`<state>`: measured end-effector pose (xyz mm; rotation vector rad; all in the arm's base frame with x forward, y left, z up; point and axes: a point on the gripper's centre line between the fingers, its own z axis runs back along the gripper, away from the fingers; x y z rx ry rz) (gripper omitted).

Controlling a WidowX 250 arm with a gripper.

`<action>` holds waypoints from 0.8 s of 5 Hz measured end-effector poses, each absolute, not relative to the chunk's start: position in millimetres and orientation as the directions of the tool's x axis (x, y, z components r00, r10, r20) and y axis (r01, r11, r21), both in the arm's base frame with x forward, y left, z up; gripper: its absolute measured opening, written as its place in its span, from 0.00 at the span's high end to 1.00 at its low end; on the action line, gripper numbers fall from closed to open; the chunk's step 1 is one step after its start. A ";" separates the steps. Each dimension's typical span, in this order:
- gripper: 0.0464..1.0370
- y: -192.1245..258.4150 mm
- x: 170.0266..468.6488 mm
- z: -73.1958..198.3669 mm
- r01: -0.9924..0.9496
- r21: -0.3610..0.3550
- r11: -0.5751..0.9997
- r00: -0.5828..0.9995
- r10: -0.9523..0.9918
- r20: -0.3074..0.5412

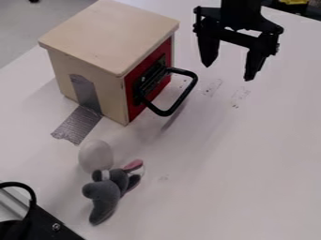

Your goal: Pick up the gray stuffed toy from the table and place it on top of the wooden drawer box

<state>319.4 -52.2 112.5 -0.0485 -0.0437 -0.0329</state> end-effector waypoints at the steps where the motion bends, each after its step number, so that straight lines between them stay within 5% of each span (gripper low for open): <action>1: 0.04 -51.7 315.9 102.4 0.032 -0.044 0.999 0.999 -0.032 0.011; 4: 0.04 -30.9 201.2 65.5 0.106 -0.021 0.994 0.992 -0.107 -0.060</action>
